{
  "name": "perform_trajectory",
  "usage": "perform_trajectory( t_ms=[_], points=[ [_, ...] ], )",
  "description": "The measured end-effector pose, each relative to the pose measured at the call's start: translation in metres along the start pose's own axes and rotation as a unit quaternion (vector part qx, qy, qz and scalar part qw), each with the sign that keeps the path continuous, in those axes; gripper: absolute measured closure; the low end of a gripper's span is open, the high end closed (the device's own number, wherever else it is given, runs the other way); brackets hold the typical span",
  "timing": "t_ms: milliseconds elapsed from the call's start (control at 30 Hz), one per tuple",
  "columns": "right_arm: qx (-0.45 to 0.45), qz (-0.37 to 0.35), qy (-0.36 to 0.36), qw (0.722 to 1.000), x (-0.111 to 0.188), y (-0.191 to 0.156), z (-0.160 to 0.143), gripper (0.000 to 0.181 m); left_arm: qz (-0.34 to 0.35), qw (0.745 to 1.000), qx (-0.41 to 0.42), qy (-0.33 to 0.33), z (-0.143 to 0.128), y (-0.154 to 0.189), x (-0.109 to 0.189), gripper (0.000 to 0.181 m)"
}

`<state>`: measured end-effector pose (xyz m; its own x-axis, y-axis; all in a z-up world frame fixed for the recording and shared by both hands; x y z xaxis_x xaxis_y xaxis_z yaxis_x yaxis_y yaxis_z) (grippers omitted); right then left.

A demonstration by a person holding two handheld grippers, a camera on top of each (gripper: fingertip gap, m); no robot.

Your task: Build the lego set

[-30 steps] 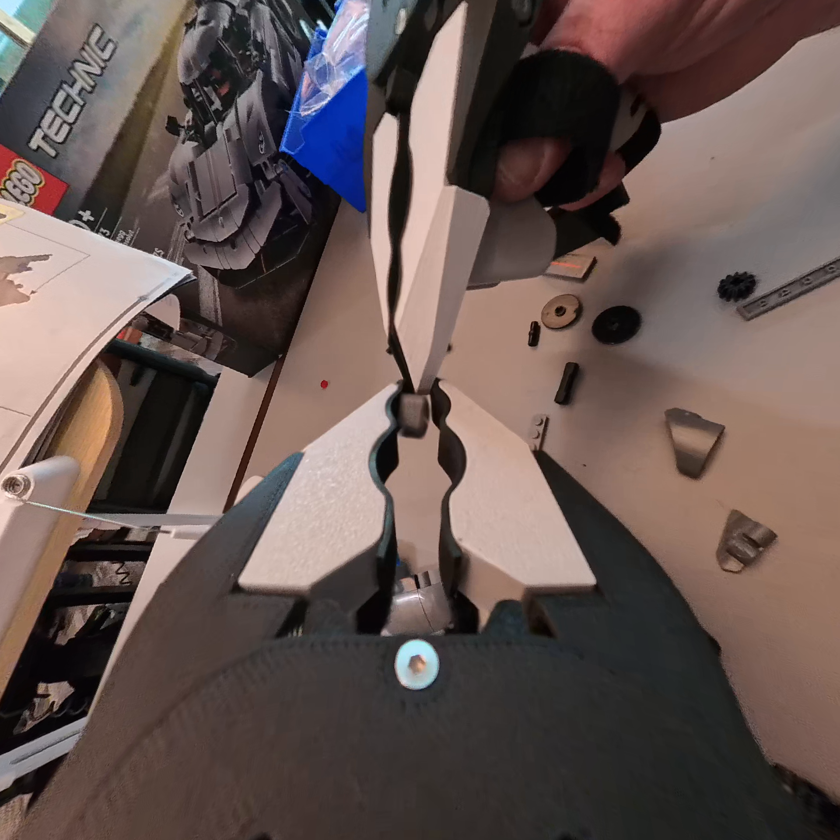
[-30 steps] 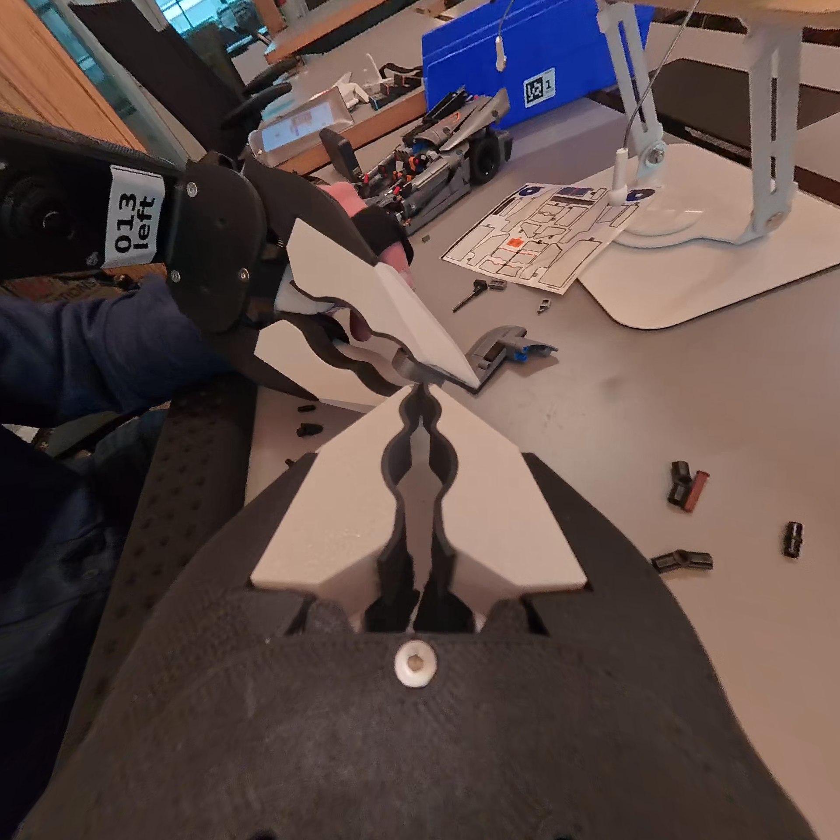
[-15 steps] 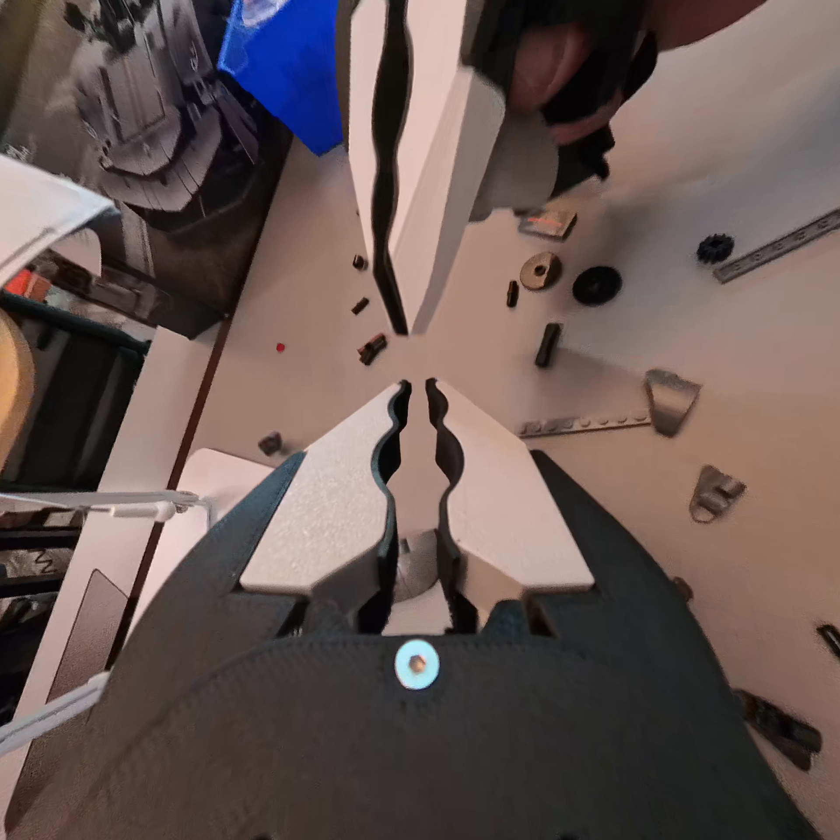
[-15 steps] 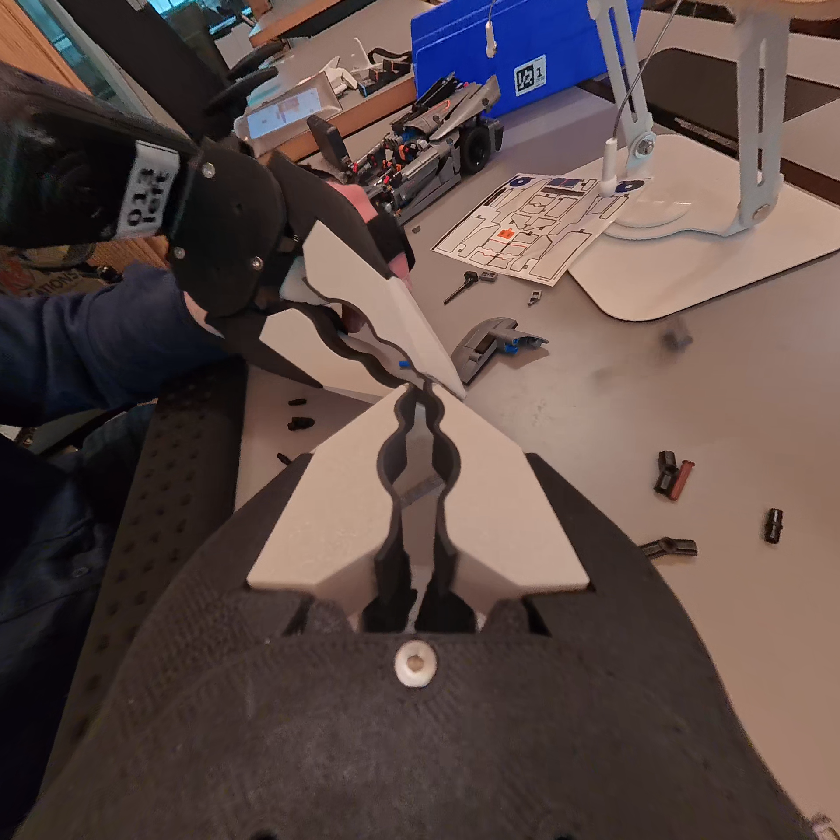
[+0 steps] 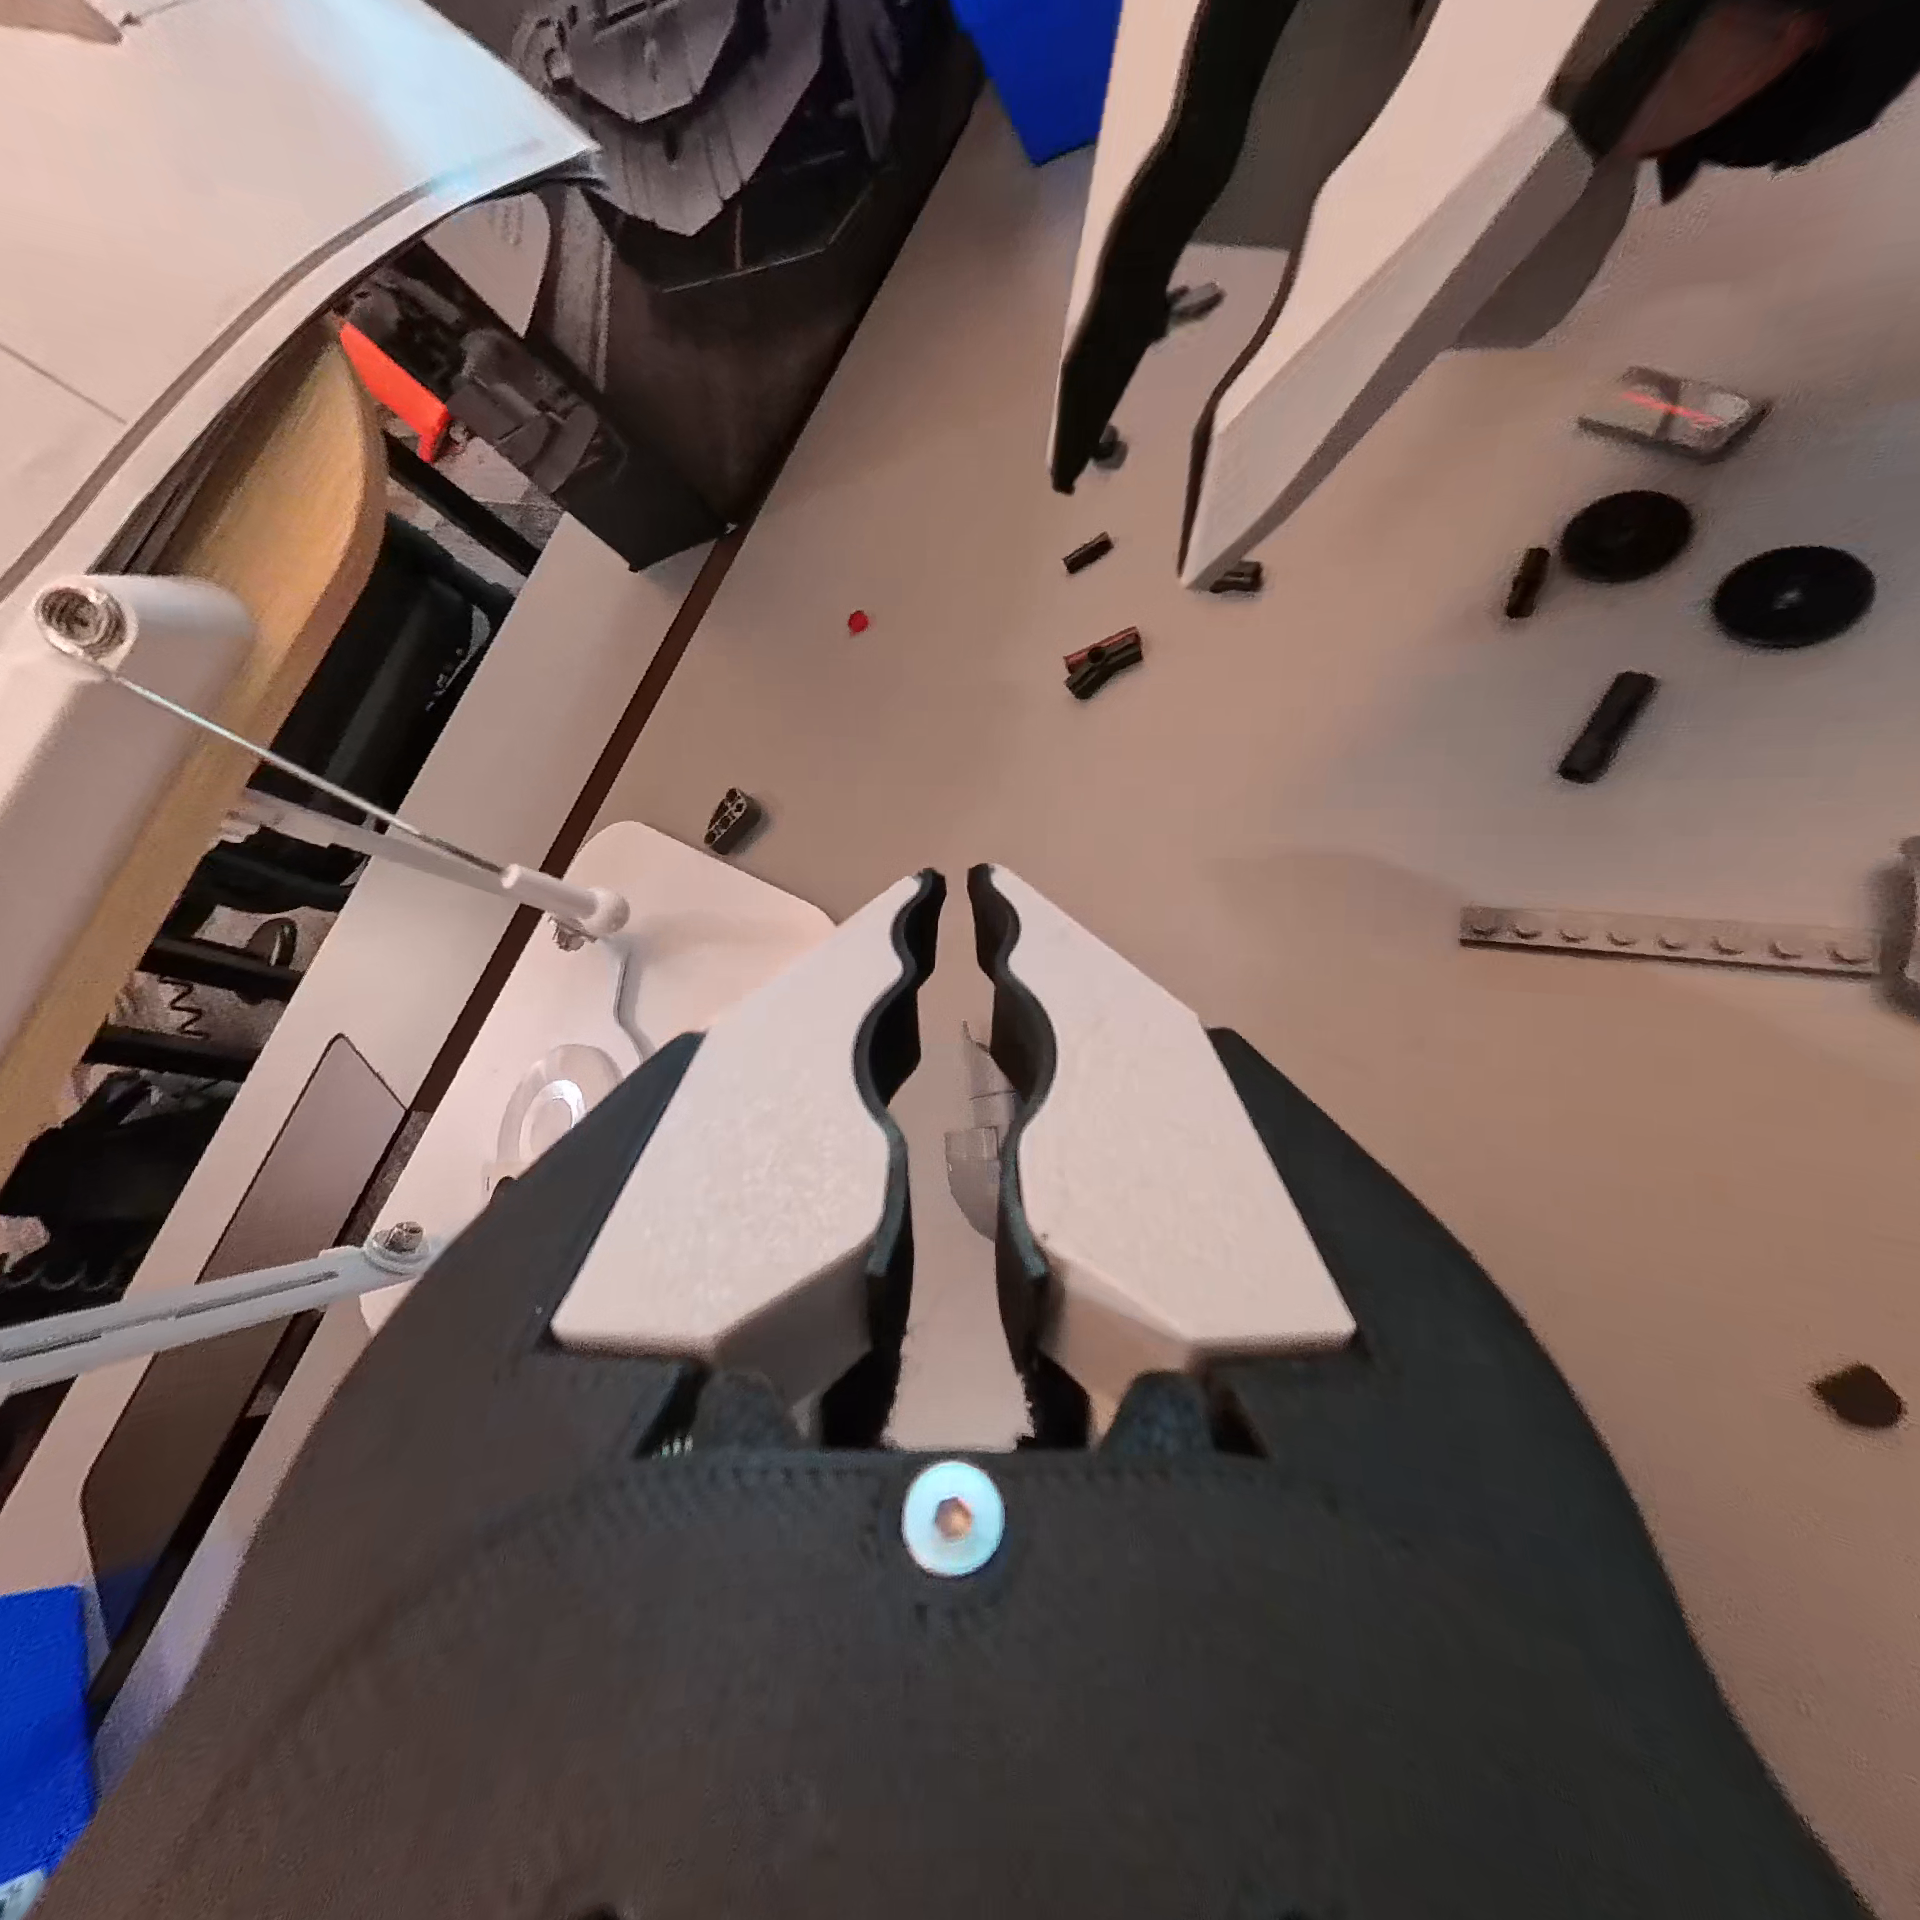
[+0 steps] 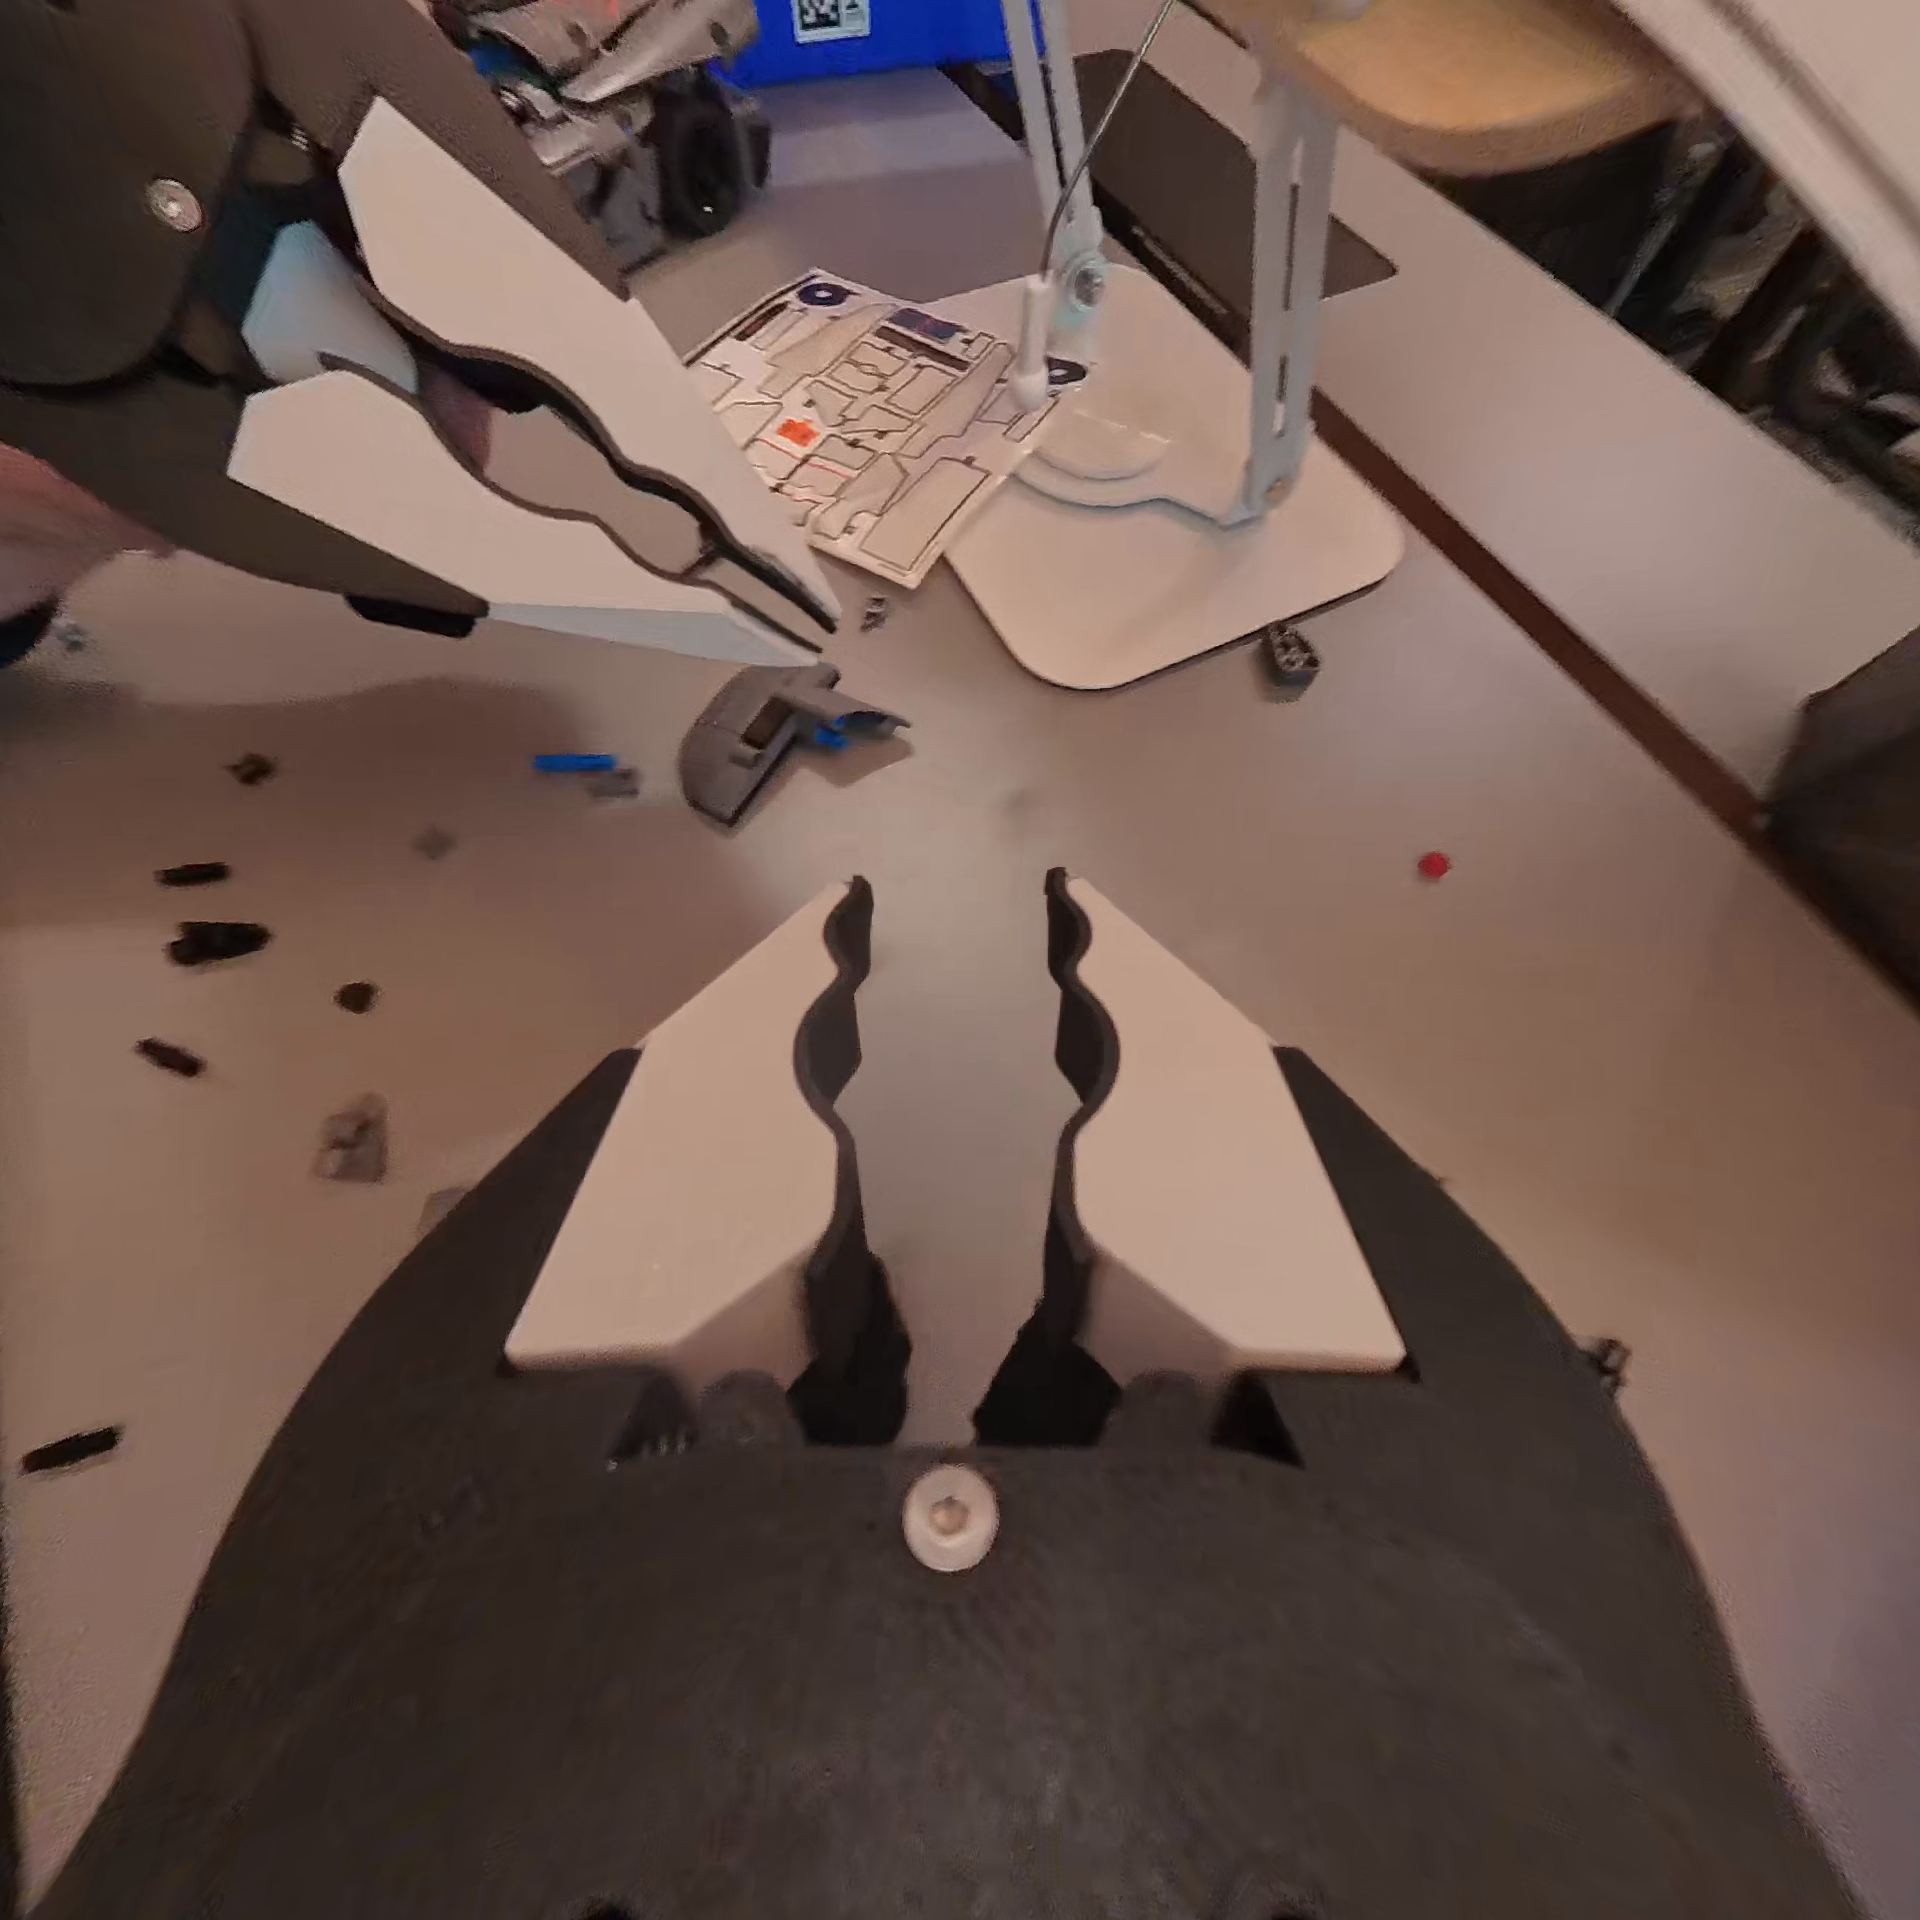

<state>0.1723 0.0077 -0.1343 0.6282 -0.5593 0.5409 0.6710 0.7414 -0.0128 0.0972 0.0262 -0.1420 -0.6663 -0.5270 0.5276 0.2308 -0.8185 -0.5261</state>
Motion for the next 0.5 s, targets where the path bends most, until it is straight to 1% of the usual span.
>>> perform_trajectory(
  t_ms=[100, 167, 267, 400, 467, 500],
  points=[
    [0.033, -0.031, -0.031, 0.998, -0.013, 0.012, 0.003, 0.148, 0.014, 1.0, 0.024, 0.008, -0.001, -0.009, 0.0, 0.177],
    [0.05, -0.036, -0.054, 0.997, -0.029, 0.02, 0.006, 0.149, 0.027, 0.999, 0.04, 0.015, -0.003, -0.018, 0.001, 0.177],
    [0.05, -0.044, -0.086, 0.994, -0.06, 0.039, 0.011, 0.146, 0.043, 0.997, 0.061, 0.027, -0.004, -0.029, 0.007, 0.178],
    [0.041, -0.05, -0.103, 0.993, -0.107, 0.066, 0.018, 0.145, 0.053, 0.995, 0.076, 0.04, -0.003, -0.037, 0.013, 0.179],
    [0.054, -0.08, -0.119, 0.988, -0.124, 0.083, 0.017, 0.143, 0.055, 0.994, 0.079, 0.046, -0.002, -0.039, 0.015, 0.179],
    [0.064, -0.09, -0.122, 0.986, -0.13, 0.09, 0.018, 0.146, 0.054, 0.994, 0.081, 0.05, -0.001, -0.039, 0.015, 0.179]
  ],
)
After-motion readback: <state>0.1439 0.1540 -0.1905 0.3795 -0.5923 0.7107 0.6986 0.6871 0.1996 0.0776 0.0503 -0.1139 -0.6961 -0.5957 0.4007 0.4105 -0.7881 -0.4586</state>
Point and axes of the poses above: each gripper's, where its closed fingertips meet, x back along the fingers, z out of its top, y = z × x across the jaws, the point moved 1 cm from there along x, back along the fingers, and after that the axes turned 4 degrees about -x, right-handed, at the moved point
